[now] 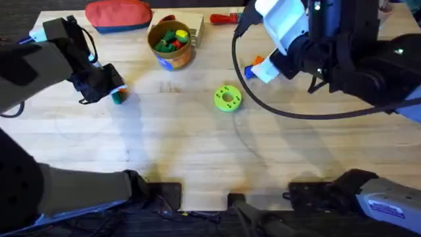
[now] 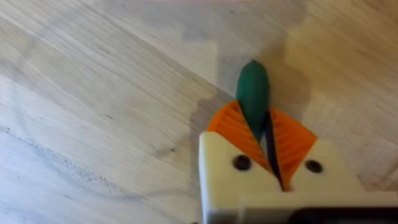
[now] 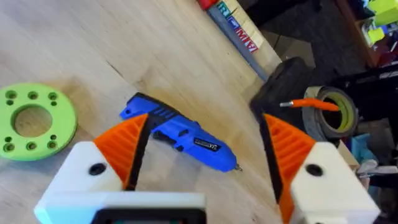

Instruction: Pick up the gripper from the table and insert it into the empty holder that is missing its gripper. Then pick up a screw, insert it into the mounting hole, and use the screwdriver to tighten it. Finally, clean up the table by picking up the vegetable and placing it into the bucket.

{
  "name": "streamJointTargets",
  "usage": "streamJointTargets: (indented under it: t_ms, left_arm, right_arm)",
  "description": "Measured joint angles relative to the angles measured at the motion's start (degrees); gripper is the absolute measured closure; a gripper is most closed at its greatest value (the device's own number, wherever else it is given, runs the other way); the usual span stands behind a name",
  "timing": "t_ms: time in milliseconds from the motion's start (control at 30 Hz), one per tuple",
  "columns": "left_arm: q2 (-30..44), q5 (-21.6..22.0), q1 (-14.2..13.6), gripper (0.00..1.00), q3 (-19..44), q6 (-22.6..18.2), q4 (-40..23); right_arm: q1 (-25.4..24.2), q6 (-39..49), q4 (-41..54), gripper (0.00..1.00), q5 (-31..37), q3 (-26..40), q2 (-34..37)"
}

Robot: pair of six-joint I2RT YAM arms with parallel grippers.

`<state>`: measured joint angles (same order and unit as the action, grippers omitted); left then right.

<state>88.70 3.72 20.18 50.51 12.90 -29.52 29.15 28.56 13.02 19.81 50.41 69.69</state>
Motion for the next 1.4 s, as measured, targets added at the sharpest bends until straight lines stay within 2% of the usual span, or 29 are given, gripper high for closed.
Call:
streamJointTargets:
  t_ms: [33,67,333,500,533,567,600,767,1000,1133,1200,1400]
  left_arm:
    - [-0.2,-0.1,0.0,0.967,0.2,-0.1,0.2]
    - [-0.3,-0.1,0.0,0.981,0.2,0.0,0.2]
    - [-0.4,-0.7,0.0,0.977,0.2,0.0,-0.1]
    - [-5.5,-2.9,-1.7,0.977,0.2,0.0,0.3]
    - [-7.4,-3.6,-2.4,0.977,0.2,0.0,0.8]
    - [-13.0,-6.2,-5.4,0.977,0.2,0.4,4.0]
    - [-14.7,-7.4,-6.6,0.977,0.2,0.8,5.8]
    - [-18.6,-11.3,-13.3,0.977,0.2,4.4,15.5]
    - [-13.3,-12.8,-20.4,0.977,0.2,9.3,25.2]
    - [-8.4,-12.7,-22.3,0.972,0.2,10.4,28.2]
    - [-6.3,-12.6,-22.5,0.859,0.2,11.4,29.3]
    - [-3.8,-12.5,-22.5,0.661,0.2,12.8,29.8]
  right_arm:
    - [0.0,0.0,0.0,0.01,0.0,0.0,0.0]
    - [0.0,-0.1,0.0,0.01,0.0,0.0,0.0]
    - [0.0,-0.1,0.0,0.01,0.0,0.0,0.0]
    - [0.0,-0.1,0.0,0.01,0.0,0.0,0.0]
    - [0.0,-0.1,0.0,0.01,0.0,0.0,0.0]
    - [0.0,-0.1,0.0,0.01,0.0,0.0,0.0]
    - [0.0,-0.1,0.0,0.01,0.0,0.0,0.0]
    - [0.0,-0.1,0.0,0.011,0.0,0.0,0.0]
    - [1.0,-1.8,0.0,0.011,0.0,0.0,0.0]
    - [2.5,-4.5,1.1,0.01,0.0,0.0,-0.5]
    - [3.2,-7.0,2.1,0.01,0.0,0.0,-1.9]
    - [4.0,-14.4,6.4,0.01,-0.2,0.0,-7.8]
